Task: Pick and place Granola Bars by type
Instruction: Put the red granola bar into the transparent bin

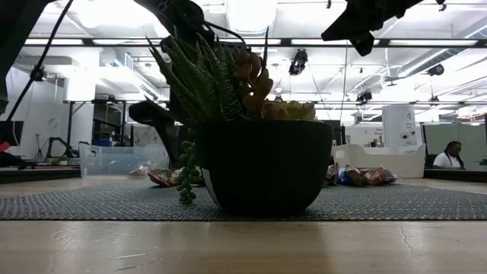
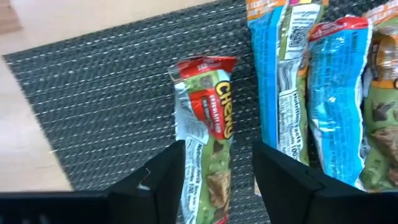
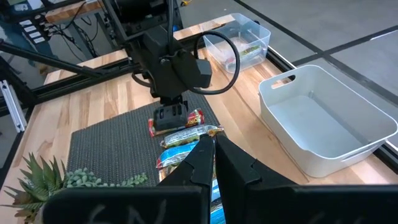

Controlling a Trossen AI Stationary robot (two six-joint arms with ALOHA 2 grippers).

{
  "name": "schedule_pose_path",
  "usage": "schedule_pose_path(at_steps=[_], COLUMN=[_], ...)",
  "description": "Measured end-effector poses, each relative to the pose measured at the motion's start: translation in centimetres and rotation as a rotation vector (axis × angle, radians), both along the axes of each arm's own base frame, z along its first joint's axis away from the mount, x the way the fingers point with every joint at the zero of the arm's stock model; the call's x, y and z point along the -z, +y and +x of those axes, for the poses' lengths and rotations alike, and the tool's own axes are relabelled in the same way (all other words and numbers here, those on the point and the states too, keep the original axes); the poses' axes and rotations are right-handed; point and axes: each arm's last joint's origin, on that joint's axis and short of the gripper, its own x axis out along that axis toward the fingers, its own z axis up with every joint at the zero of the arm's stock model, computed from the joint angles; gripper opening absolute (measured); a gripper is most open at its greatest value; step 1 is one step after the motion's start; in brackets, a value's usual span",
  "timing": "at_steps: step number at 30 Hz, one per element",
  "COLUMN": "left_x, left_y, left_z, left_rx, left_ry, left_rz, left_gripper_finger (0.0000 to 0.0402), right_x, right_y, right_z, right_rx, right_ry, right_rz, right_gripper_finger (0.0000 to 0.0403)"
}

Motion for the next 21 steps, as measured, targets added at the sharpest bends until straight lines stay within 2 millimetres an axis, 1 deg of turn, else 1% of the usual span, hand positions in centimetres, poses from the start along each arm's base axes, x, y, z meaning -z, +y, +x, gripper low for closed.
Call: schedule_pose_path(at_steps=[8, 16, 21], left_x=[1.5, 2.6, 2.9], left_y=[-0.2, -0.2, -0.3], left_z=[-0.8, -0.9, -1.0], left_rx=[0.005, 0.008, 0.008], left_ry=[0.029, -0.011, -0.011], left_rz=[-0.017, -0.028, -0.038], left_gripper_finger=[0.0169, 0.0169, 0.0169], right_x=[0.0, 0.0, 0.0], right_y=[0.0, 0.0, 0.0], right_z=[0.0, 0.0, 0.0], right_rx=[0.000, 0.001, 0.002], right_ry=[0.000, 0.000, -0.001], right_rz=[0.000, 0.001, 0.003], right_gripper_finger=[0.0008, 0.0008, 0.0008])
